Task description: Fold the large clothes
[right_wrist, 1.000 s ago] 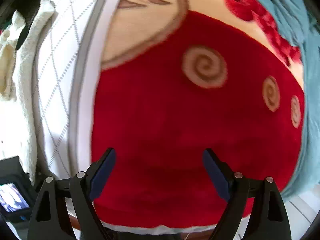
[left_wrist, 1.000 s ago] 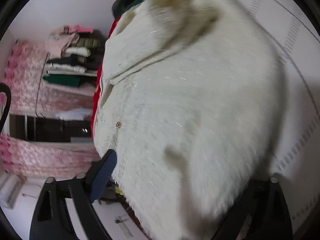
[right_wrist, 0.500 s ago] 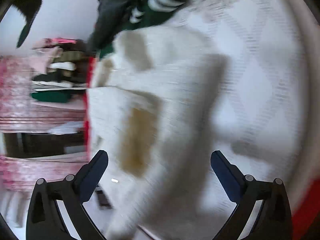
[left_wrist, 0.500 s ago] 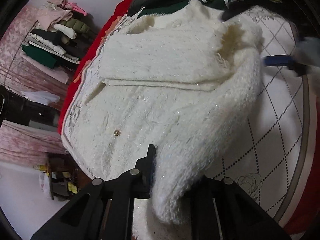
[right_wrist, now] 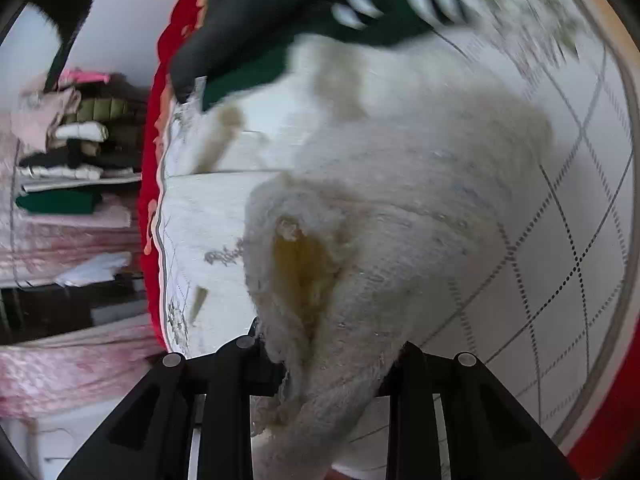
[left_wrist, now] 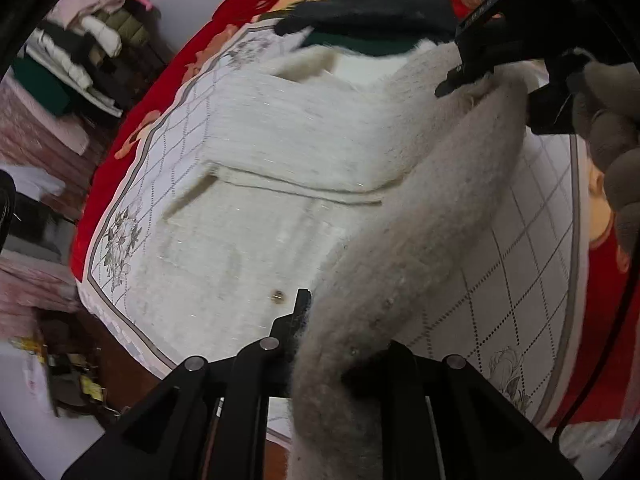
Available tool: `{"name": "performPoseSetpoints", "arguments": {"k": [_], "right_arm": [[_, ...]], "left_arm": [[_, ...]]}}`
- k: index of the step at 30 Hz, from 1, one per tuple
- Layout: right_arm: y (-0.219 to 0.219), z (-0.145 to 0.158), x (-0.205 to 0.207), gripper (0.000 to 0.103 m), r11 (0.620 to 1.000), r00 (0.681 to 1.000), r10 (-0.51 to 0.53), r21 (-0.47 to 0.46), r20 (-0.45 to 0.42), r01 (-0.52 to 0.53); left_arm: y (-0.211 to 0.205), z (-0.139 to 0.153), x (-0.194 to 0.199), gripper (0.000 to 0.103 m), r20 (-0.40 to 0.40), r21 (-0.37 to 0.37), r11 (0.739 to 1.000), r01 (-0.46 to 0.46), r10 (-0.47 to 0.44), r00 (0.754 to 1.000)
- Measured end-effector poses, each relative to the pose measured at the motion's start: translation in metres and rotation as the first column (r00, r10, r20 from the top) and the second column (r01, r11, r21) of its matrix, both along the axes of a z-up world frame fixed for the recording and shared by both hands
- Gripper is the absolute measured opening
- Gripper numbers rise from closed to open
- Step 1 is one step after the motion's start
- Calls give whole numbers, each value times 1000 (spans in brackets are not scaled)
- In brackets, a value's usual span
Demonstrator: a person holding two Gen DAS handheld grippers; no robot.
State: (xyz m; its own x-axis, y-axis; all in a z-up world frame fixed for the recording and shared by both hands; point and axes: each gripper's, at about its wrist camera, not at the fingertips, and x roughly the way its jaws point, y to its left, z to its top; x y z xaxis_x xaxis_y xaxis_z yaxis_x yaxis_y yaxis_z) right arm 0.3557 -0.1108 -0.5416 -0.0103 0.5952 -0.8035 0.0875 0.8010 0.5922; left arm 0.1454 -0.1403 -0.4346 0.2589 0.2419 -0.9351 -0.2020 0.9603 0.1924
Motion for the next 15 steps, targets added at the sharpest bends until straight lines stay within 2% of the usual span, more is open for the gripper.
{"name": "performPoseSetpoints", "arguments": {"k": [2,5,8,11,13,15], "right_arm": [[33,33,4,28,999,999,35,-42,30,-34],[84,64,9,28,990,993,107,-94,50,-102],[154,75,19,28,976,985,170,-143,41,-163],[232,59,32,30,954,974,226,-208,16,-218],[287,37,41,35,918,954,298,-270,-13,-290],[334,11,46,52,897,944,328,-299,-44,-325]], "left_arm": [[35,12,-2,13,11,-47,999,-24,25,1000],[89,16,-3,17,5,-97,992,-84,85,996],[155,5,-4,20,-7,-162,966,-203,204,979],[216,-19,-8,27,-38,-195,923,-333,332,943],[253,-42,-12,34,-71,-209,885,-415,410,909],[285,-58,-19,48,-81,-198,851,-486,480,874]]}}
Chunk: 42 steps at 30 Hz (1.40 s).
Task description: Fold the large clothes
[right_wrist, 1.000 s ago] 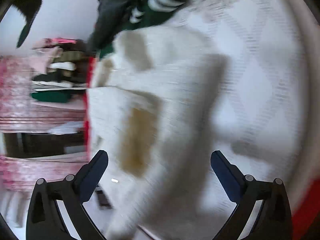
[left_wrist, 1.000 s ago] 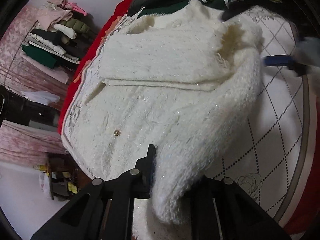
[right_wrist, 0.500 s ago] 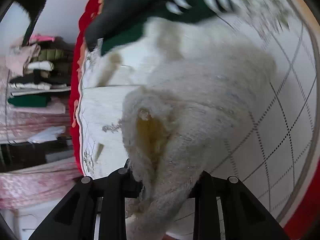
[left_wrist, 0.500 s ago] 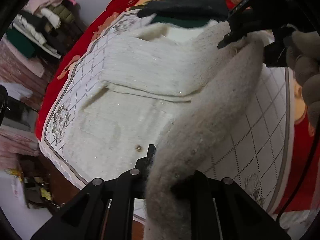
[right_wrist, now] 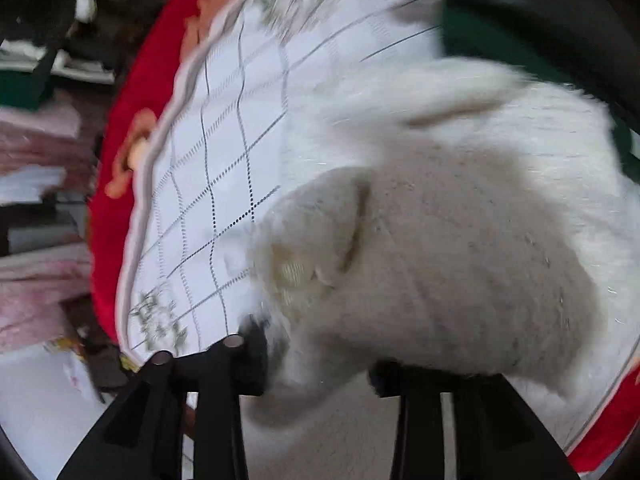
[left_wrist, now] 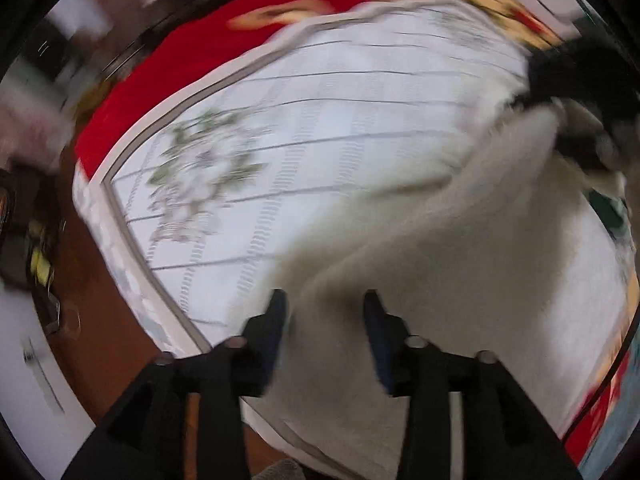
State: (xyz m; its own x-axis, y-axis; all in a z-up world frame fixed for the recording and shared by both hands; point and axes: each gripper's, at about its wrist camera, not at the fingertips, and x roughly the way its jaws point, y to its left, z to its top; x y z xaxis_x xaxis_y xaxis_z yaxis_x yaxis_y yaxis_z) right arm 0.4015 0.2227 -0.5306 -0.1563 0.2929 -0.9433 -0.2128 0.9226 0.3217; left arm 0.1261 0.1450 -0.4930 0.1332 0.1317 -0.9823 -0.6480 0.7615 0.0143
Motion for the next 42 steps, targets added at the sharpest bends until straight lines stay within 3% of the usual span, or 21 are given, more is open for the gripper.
{"name": "performPoseSetpoints", "arguments": {"k": [1,2,3,6,7,9,11,13,17,19,21,23,24,25,29,31,33,36,38,40,42], "right_arm": [[11,-12,1,60,1000,1000,6,-1,-11,-6],[18,-21,3,78,1000,1000,0,24,-19,1],[18,-22,5,92,997,999,-27,74,-27,28],[-6,-2,4,95,964,997,-74,257,-5,73],[-28,10,2,95,934,996,-85,348,-7,83],[-68,21,-1,95,906,991,-130,407,4,117],[-129,36,-4,95,911,974,-212,377,76,169],[-185,31,-4,95,939,955,-271,254,124,233],[-244,-32,11,94,913,933,-359,202,-13,354],[-246,-66,21,90,897,934,-352,262,-69,357],[-236,-87,26,72,871,940,-322,353,-116,342],[-227,-91,27,67,853,937,-337,391,-92,345],[-227,-87,24,51,849,935,-349,399,-66,346],[-230,-82,19,46,836,928,-368,418,-53,356],[-278,-61,-20,33,741,854,-511,454,-94,494],[-320,-47,-55,29,698,799,-590,426,-115,576],[-364,-33,-97,18,667,745,-655,368,-125,648],[-430,-9,-165,14,672,703,-707,236,-78,702],[-460,-4,-196,14,696,712,-695,156,-99,701],[-487,2,-211,14,691,700,-702,118,-129,714],[-498,18,-201,14,721,732,-675,126,-95,682]], "left_arm": [[13,-7,-3,65,-13,14,1000,-24,24,1000],[24,-12,-7,78,-20,12,999,-46,46,999],[35,-15,-13,80,-13,0,997,-75,75,997],[45,-19,-23,82,-21,-8,994,-111,111,994],[45,-20,-25,82,-25,-6,994,-110,109,994],[39,-24,-26,83,-31,3,995,-98,98,995],[35,-33,-21,83,-55,9,997,-77,77,995],[34,-44,-18,83,-74,26,997,-72,74,995],[40,-63,-12,83,-93,18,997,-81,83,992],[43,-66,-10,84,-97,18,997,-76,78,992],[42,-67,-6,84,-106,35,998,-58,61,993],[39,-68,-2,84,-118,65,998,-22,30,993],[37,-67,0,84,-127,84,996,-2,13,992],[33,-67,2,84,-134,101,995,13,1,991],[20,-61,7,84,-151,144,986,85,-63,987],[12,-56,11,84,-146,140,982,123,-102,984],[-1,-52,14,84,-144,136,976,173,-153,978],[-24,-51,22,84,-150,132,959,251,-231,961],[-37,-50,28,84,-152,118,952,282,-263,953],[-48,-44,31,84,-146,107,951,291,-275,950],[-54,-33,32,84,-128,117,951,287,-272,954]]}}
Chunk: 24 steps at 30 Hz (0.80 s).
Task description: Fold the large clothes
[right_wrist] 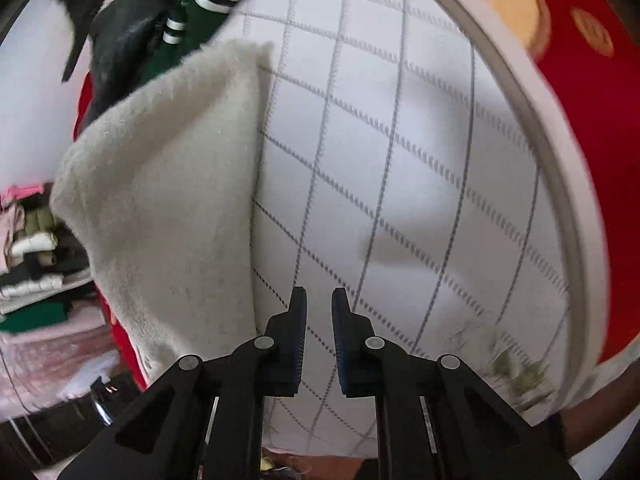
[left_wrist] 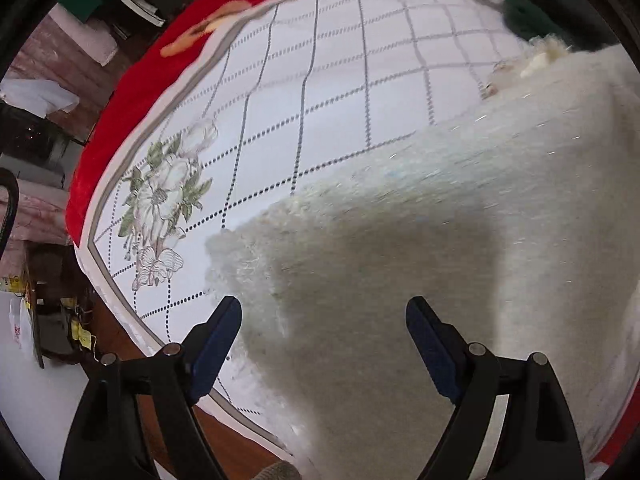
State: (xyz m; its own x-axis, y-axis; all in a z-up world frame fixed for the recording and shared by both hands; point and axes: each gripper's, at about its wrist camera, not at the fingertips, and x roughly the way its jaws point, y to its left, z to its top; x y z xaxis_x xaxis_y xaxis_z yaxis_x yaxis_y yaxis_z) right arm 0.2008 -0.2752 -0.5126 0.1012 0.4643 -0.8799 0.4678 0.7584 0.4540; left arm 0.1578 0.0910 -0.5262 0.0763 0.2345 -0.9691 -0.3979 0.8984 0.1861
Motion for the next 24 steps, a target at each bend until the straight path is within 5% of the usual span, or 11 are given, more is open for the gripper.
{"name": "performPoseSetpoints", "arguments": {"k": [3,8,12,14,17,19,20,21,24], "right_arm": [[31,20,53,14,988,983,145,37,111,-150],[141,31,159,14,923,896,355,50,267,-380],[215,-18,239,14,872,855,489,-59,172,-486],[215,-42,255,14,865,859,501,-49,109,-499],[189,-26,256,15,871,866,478,49,145,-489],[142,3,232,50,877,876,430,127,219,-463],[121,12,221,90,885,881,403,139,249,-444],[91,24,206,103,905,891,365,120,271,-407],[25,30,168,103,956,935,256,76,247,-282]], "left_arm": [[-4,18,1,84,35,2,1000,-28,27,999],[-3,31,7,84,84,12,997,-77,76,994],[-6,27,14,84,80,26,995,-95,93,992],[-6,25,15,84,80,24,993,-112,109,991],[-8,26,14,84,97,-16,990,-142,143,985],[-12,29,13,84,115,-43,987,-153,157,981],[-16,29,13,84,127,-62,986,-155,162,979],[-20,29,13,84,135,-78,985,-157,166,977],[-32,25,14,84,136,-142,977,-161,181,974]]}}
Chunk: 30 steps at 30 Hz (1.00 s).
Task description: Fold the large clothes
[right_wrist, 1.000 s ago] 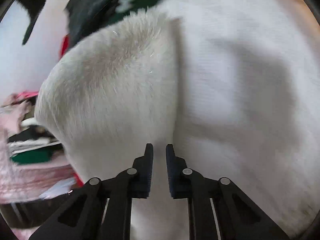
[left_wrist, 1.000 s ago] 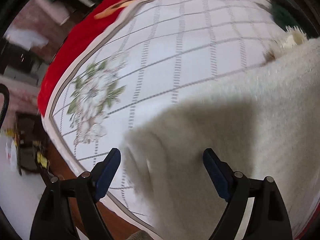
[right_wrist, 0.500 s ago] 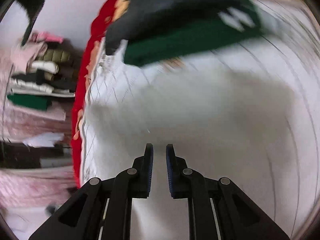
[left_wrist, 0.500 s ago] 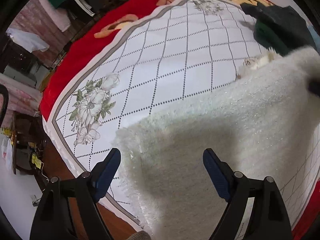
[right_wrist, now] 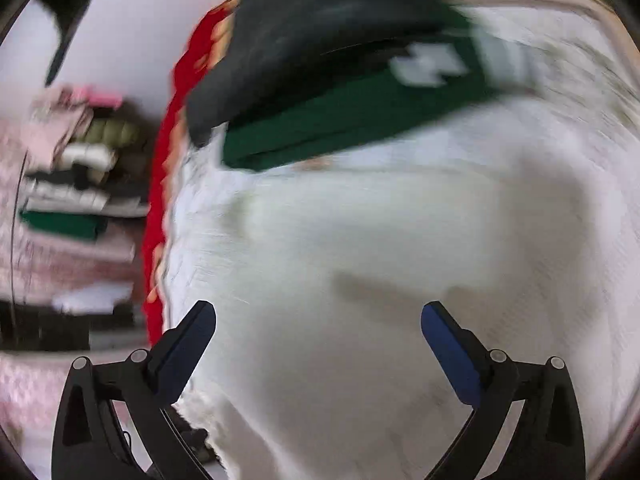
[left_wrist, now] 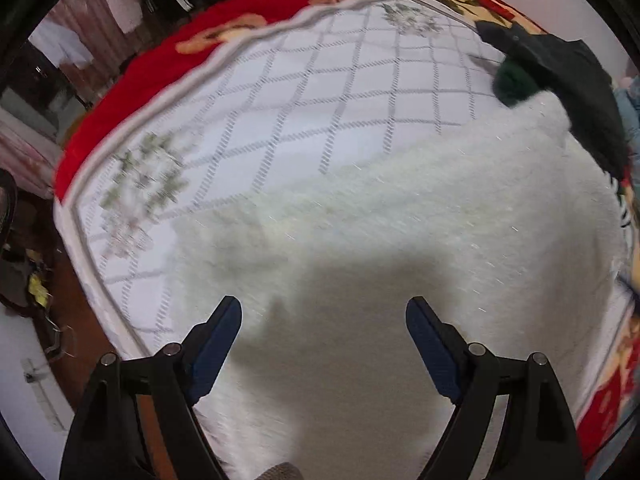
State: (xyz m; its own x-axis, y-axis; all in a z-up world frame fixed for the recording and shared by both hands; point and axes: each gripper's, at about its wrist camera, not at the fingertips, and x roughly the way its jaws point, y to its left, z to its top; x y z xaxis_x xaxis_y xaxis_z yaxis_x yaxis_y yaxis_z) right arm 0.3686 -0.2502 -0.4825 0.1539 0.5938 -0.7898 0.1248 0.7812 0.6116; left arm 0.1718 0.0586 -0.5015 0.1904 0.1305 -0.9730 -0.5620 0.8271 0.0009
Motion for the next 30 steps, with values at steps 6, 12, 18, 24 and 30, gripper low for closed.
{"name": "performPoseSetpoints", "arguments": {"k": [6,12,18,24,30], "right_arm": [[-62,-84,-15,102,966,980,-132,201,-148,161],[-49,-104,4,21,913,973,-199,340,-117,227],[-125,-65,-76,15,850,900,-404,297,-164,435],[-199,-34,-204,14,890,866,-418,68,-273,451],[-191,6,-219,19,965,944,-255,-120,-209,234]], "left_arm": [[-28,-14,8,84,-7,-52,999,5,-5,1000],[-54,-23,16,84,-31,-41,999,34,-35,999],[-87,-11,5,84,-54,-36,993,110,-112,992],[-114,-8,-20,84,-124,-81,980,180,-189,974],[-75,10,-2,84,-93,70,988,138,-131,987]]}}
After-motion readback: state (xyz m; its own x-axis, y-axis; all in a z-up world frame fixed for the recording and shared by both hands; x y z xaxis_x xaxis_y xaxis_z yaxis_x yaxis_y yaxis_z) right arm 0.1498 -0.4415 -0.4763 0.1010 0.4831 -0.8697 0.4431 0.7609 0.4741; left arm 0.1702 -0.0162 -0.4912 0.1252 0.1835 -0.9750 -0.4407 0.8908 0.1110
